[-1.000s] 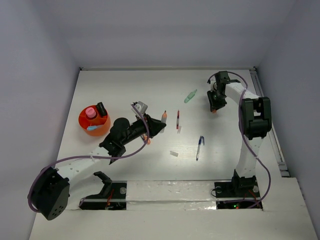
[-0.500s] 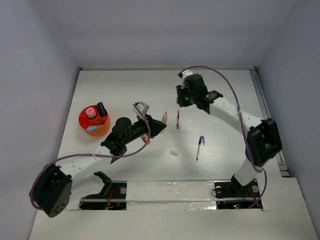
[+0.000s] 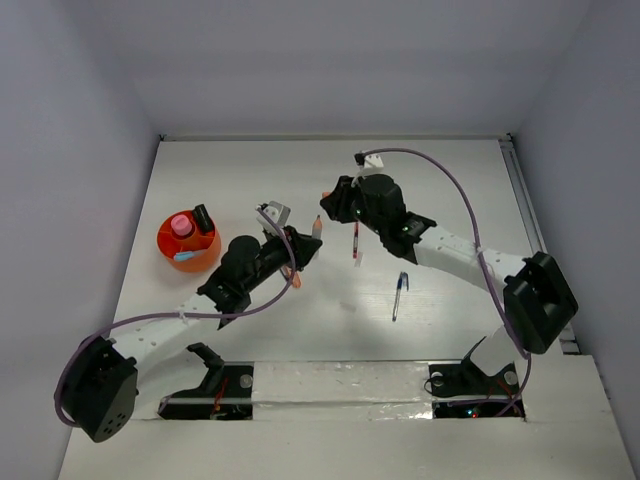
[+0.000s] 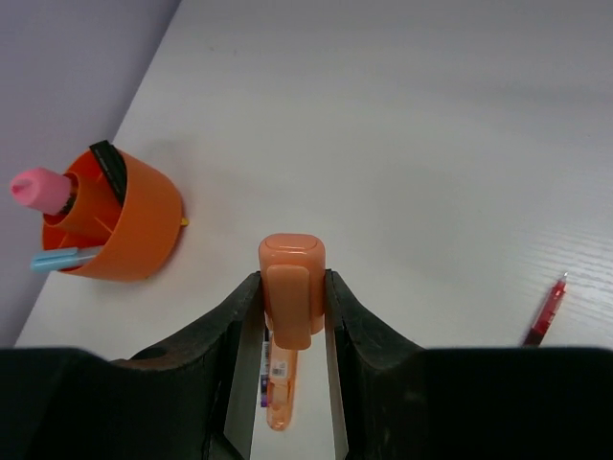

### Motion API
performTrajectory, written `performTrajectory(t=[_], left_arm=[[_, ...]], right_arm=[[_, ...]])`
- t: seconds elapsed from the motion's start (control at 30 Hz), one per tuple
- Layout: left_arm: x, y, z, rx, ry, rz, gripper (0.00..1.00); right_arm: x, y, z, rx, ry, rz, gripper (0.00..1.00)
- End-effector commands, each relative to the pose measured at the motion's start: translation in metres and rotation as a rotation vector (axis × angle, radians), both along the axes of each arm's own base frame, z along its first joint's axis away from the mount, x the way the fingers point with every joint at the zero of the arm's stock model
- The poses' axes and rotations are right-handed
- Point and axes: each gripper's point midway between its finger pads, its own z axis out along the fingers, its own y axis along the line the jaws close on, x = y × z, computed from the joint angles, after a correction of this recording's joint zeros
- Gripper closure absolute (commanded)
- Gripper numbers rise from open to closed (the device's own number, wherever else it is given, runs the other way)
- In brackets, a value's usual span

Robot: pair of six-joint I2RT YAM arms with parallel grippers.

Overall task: Sort the stationery into containers
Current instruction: Close the pen cap on the pen.

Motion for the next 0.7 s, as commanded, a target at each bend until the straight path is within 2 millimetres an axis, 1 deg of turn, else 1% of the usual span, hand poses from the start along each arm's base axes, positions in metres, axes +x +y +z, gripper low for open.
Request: performTrajectory(t=[0.0, 0.07, 0.13, 0.2, 0.27, 0.3, 0.37, 0.47, 0.53, 0.57, 0.67], left_arm=[[0.007, 0.006, 0.021, -0.025, -0.065, 0.048, 1.00], [0.007, 0.005, 0.021, -0.024, -0.062, 0.049, 1.00], [0.008, 0.004, 0.019, -0.018, -0.056, 0.045, 1.00], [0.007, 0.003, 0.017, -0.016, -0.051, 0.036, 1.00], [0.006, 0.001, 0.018, -0.020, -0.052, 0.024, 1.00], [0.006, 0.000, 0.017, -0.018, -0.049, 0.022, 1.00], [0.006, 0.000, 0.016, -0.017, -0.048, 0.022, 1.00], [0.007, -0.001, 0.015, -0.015, -0.044, 0.019, 1.00], [0.007, 0.000, 0.013, -0.011, -0.041, 0.027, 1.00], [0.008, 0.001, 0.015, -0.014, -0.045, 0.033, 1.00], [0.008, 0.003, 0.015, -0.015, -0.048, 0.041, 1.00]], right_arm=[[-0.005, 0.004, 0.053, 0.175, -0.106, -0.021, 1.00], [-0.012, 0.005, 0.059, 0.195, -0.108, -0.012, 1.00], [-0.018, 0.008, 0.059, 0.206, -0.107, -0.001, 1.00], [-0.022, 0.006, 0.068, 0.222, -0.128, -0.007, 1.00], [-0.024, 0.004, 0.068, 0.226, -0.129, -0.012, 1.00], [-0.028, 0.006, 0.072, 0.236, -0.135, -0.002, 1.00], [-0.029, 0.007, 0.076, 0.242, -0.137, 0.006, 1.00], [-0.037, 0.017, 0.080, 0.256, -0.135, 0.042, 0.99], [-0.036, 0.018, 0.077, 0.239, -0.129, 0.041, 0.99], [-0.039, 0.021, 0.077, 0.240, -0.128, 0.047, 0.99], [-0.039, 0.022, 0.074, 0.238, -0.123, 0.053, 0.98]])
